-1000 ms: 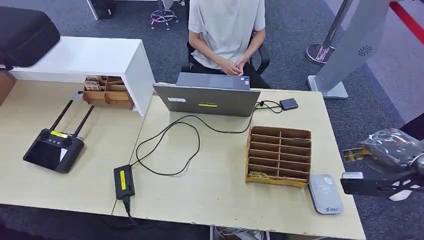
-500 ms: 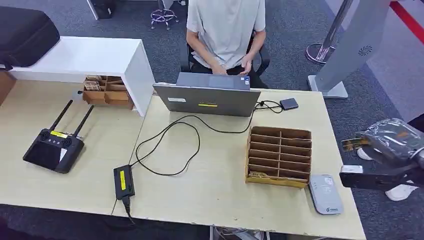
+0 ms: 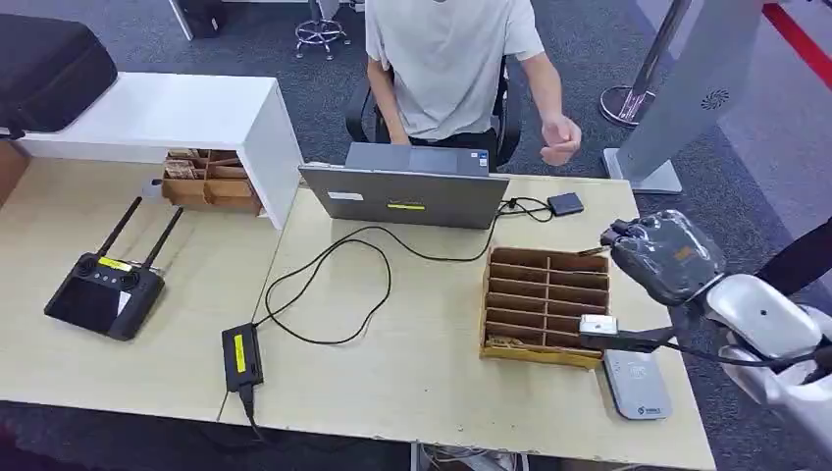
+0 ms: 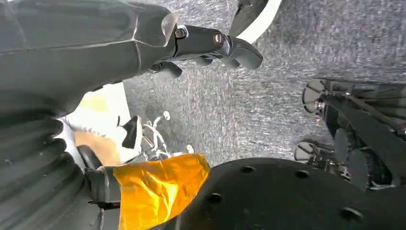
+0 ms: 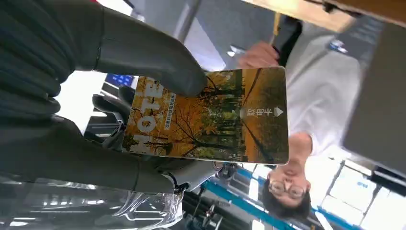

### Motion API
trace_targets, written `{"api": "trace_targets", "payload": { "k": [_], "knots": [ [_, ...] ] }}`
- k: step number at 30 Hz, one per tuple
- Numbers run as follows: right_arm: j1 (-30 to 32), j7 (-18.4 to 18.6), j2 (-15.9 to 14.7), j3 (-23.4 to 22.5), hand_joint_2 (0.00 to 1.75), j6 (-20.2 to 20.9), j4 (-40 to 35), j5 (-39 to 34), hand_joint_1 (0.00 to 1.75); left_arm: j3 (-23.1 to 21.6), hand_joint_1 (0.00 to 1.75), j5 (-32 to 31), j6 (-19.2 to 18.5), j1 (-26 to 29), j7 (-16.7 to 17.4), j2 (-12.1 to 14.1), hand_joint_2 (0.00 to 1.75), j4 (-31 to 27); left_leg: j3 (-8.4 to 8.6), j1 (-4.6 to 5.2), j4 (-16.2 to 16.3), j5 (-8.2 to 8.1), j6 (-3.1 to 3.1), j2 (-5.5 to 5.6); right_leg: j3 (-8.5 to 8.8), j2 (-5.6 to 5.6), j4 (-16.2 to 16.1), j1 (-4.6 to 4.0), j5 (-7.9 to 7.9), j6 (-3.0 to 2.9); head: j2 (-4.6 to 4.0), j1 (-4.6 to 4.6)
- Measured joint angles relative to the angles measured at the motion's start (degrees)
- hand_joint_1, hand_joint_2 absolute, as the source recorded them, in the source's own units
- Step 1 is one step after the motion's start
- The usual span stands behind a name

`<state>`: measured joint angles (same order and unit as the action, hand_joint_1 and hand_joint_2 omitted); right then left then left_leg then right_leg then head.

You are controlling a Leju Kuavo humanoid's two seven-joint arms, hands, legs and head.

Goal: Pass the card to the sensor for recognition and then transmit it.

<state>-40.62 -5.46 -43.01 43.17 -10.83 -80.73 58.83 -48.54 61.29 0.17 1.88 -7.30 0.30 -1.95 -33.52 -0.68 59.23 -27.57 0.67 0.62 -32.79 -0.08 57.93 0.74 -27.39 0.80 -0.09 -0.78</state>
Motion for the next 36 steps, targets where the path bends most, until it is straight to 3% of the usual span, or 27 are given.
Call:
{"api": "trace_targets", "payload": {
  "k": [5,6,8,9,12,14,18,26,31,36],
  "knots": [
    [-3.65,1.53,13.43,1.53,1.75,-9.89,11.26,6.11,1.73,-0.99,0.0,-3.16,0.0,-0.88,-0.31,0.71,1.75,-0.02,0.09,-0.04,0.0,0.08,0.12,-0.03,-0.07,0.06,0.04,-0.03,0.05,-0.1,0.0,-0.07],
    [-3.93,2.11,15.74,1.86,1.75,-12.21,12.97,7.52,1.73,-2.48,0.0,-8.03,0.08,-1.46,-2.22,0.14,1.75,-0.11,0.07,-0.03,0.0,0.12,0.17,0.05,-0.08,-0.01,0.04,-0.02,0.05,-0.1,0.0,-0.09],
    [-4.02,4.66,20.03,2.28,1.75,-14.0,15.01,11.34,1.73,-7.11,0.0,-16.06,3.22,-3.75,0.1,-1.18,1.75,-1.36,-0.01,0.02,-0.02,0.22,0.13,0.28,-0.09,-0.2,0.05,0.02,0.06,-0.1,0.0,-0.09],
    [-4.02,6.39,22.21,2.56,1.75,-13.93,16.04,13.7,1.73,-9.25,0.0,-18.37,9.68,-4.73,2.15,-1.96,1.75,-1.79,-0.01,0.02,-0.02,0.22,0.13,0.22,-0.09,-0.18,0.07,0.02,0.06,-0.11,0.0,0.06],
    [-4.32,8.85,27.61,2.73,1.75,-13.84,19.71,17.37,1.73,-13.51,0.0,-20.03,28.46,-7.59,4.0,-4.94,1.75,-3.7,-0.08,0.03,0.0,0.22,0.13,0.18,-0.11,-0.13,0.08,0.04,0.14,-0.06,0.0,0.06],
    [-4.79,8.83,29.9,2.73,1.75,-14.1,21.92,18.15,1.73,-15.83,0.0,-20.79,35.24,-8.39,3.23,-6.42,1.75,-4.77,-0.08,0.03,0.02,0.24,0.1,0.22,-0.1,-0.2,0.05,0.06,0.14,-0.04,0.0,0.04],
    [-5.22,8.11,32.26,2.56,1.75,-14.83,25.15,18.48,1.73,-18.9,0.0,-21.36,34.38,-7.9,1.82,-8.19,1.75,-5.88,-0.13,0.04,0.06,0.23,0.09,0.2,-0.1,-0.15,-0.02,0.07,0.19,0.03,0.0,0.06],
    [-7.35,8.39,35.91,2.17,1.75,-15.68,30.83,20.05,1.73,-20.98,0.0,-21.69,34.36,-7.93,0.57,-8.58,1.75,-6.67,-0.16,0.04,0.06,0.21,0.07,0.12,-0.21,-0.09,-0.02,0.04,0.19,0.02,0.0,0.06],
    [-7.12,8.9,35.67,1.01,1.75,-15.83,31.91,20.49,1.73,-22.32,0.0,-23.26,34.36,-7.64,0.46,-8.91,1.75,-6.73,-0.16,0.04,0.06,0.21,0.07,0.06,-0.27,-0.02,-0.02,0.04,0.19,0.02,0.0,0.04],
    [-5.14,8.85,32.74,-1.66,1.75,-16.23,30.37,21.62,1.73,-24.35,0.0,-24.72,34.38,-7.61,1.14,-8.93,1.75,-6.73,-0.29,0.05,0.06,0.21,0.06,0.17,-0.26,-0.18,-0.03,0.05,0.19,0.03,0.0,0.09]
  ]
}}
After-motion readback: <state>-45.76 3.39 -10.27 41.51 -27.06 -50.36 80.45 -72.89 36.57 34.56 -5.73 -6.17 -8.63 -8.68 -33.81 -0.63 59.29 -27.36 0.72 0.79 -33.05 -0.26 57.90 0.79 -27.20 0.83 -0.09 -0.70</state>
